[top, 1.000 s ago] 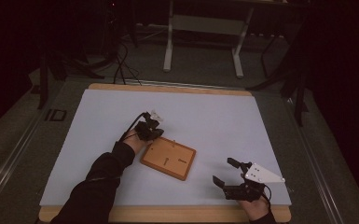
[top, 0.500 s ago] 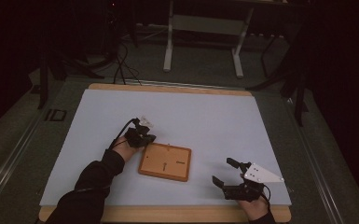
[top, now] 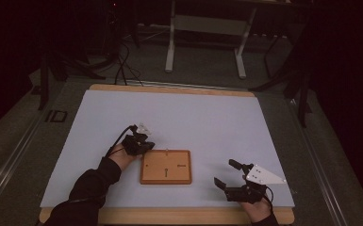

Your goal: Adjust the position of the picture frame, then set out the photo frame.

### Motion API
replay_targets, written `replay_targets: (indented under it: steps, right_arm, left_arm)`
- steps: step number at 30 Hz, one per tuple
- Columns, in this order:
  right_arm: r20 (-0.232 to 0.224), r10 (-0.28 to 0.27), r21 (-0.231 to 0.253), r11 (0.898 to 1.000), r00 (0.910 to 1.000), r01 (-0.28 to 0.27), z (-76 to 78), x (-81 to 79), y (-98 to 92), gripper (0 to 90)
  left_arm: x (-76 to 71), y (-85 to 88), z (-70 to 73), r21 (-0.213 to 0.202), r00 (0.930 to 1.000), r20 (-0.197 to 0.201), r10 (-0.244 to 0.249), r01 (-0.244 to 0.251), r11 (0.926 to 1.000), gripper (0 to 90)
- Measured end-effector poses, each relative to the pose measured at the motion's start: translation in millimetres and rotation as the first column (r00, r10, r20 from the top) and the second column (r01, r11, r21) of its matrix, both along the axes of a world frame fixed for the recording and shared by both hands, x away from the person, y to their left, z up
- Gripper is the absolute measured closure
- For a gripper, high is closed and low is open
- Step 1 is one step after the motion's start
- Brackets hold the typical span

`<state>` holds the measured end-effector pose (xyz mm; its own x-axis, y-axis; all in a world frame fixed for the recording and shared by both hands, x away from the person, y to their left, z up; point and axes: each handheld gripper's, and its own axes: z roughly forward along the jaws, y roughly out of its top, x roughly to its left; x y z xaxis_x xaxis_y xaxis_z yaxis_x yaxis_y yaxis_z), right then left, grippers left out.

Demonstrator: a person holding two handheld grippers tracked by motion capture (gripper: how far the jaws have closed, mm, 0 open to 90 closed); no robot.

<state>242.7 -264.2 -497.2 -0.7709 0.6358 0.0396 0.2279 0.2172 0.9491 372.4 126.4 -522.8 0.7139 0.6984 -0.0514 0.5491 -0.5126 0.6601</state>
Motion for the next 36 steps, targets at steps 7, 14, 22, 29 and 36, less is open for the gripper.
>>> replay_targets:
  steps: [7, 14, 22, 29, 36]
  right_arm:
    - [-0.001, -0.001, -0.003, 1.0, 1.0, 0.001, -0.2, -0.2, 0.7, 12.9]
    - [-0.002, -0.001, -0.002, 1.0, 1.0, 0.001, -0.7, 0.1, 0.1, 12.9]
    - [-0.002, -0.001, -0.002, 1.0, 1.0, 0.001, -0.3, -0.5, 0.3, 12.9]
    - [-0.001, 0.001, -0.005, 1.0, 1.0, -0.001, -0.9, 0.5, 2.0, 12.9]
    - [-0.003, 0.0, 0.001, 1.0, 1.0, 0.0, -0.7, 0.2, 0.9, 12.9]
  left_arm:
    - [2.5, 6.9, -3.3, -0.046, 0.9996, 0.025, -0.012, 0.013, 0.9989, 90.0]
    - [-1.2, 17.0, 11.4, -0.095, 0.9996, 0.022, 0.019, -0.017, 0.9953, 79.8]
    - [-16.6, 17.3, 22.8, -0.144, 0.9992, 0.027, -0.029, 0.033, 0.989, 46.8]
    - [-25.6, 11.2, 24.9, -0.203, 0.9952, 0.045, -0.087, 0.094, 0.9746, 45.9]
    - [-34.3, -3.7, 25.5, -0.2, 0.9855, 0.08, -0.15, 0.163, 0.966, 49.6]
